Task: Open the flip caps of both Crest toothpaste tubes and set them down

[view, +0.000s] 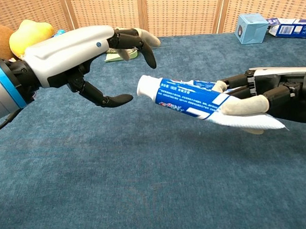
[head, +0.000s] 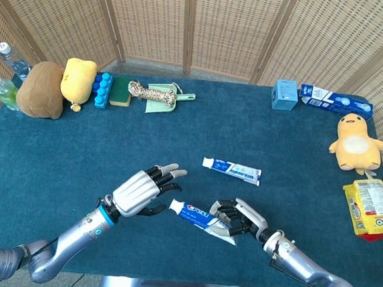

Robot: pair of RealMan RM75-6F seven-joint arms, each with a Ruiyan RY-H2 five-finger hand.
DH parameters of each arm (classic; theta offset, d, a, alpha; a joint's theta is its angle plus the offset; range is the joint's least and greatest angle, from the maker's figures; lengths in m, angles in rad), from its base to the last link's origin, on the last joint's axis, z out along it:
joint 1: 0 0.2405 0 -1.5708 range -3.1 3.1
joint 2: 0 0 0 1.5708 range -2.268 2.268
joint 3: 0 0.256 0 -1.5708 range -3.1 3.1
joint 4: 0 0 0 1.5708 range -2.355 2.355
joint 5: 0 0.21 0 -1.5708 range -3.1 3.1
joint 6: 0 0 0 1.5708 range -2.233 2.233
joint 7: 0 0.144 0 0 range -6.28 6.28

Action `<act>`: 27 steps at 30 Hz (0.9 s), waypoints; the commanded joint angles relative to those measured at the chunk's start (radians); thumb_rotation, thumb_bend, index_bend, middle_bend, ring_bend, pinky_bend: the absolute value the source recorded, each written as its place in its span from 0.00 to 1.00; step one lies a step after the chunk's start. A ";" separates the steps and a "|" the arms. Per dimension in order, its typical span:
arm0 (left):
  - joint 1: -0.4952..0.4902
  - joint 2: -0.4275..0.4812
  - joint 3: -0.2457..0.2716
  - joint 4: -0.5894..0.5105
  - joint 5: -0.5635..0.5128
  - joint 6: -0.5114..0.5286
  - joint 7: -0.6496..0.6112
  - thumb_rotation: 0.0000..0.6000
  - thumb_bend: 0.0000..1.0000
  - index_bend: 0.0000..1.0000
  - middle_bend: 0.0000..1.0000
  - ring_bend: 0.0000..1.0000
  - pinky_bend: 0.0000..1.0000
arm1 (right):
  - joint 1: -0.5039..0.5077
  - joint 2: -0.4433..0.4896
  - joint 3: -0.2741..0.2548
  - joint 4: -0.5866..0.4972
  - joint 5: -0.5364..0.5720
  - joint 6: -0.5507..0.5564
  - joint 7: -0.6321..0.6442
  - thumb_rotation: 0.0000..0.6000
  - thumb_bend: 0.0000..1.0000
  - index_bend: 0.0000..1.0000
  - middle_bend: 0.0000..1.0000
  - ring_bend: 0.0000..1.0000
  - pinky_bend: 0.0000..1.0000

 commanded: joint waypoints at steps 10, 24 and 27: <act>-0.010 -0.010 0.010 0.007 0.006 0.012 -0.016 1.00 0.30 0.28 0.14 0.08 0.22 | 0.024 -0.004 -0.014 0.003 -0.010 0.011 0.049 1.00 0.42 0.87 0.71 0.66 0.76; -0.014 -0.017 0.017 0.015 0.003 0.031 -0.023 1.00 0.30 0.29 0.15 0.08 0.22 | 0.050 -0.037 -0.020 0.013 0.017 -0.010 0.023 1.00 0.42 0.87 0.71 0.65 0.76; -0.016 -0.019 0.022 0.016 0.001 0.029 -0.024 1.00 0.30 0.29 0.15 0.08 0.22 | 0.056 -0.041 -0.020 0.015 0.018 -0.013 0.025 1.00 0.42 0.87 0.71 0.66 0.76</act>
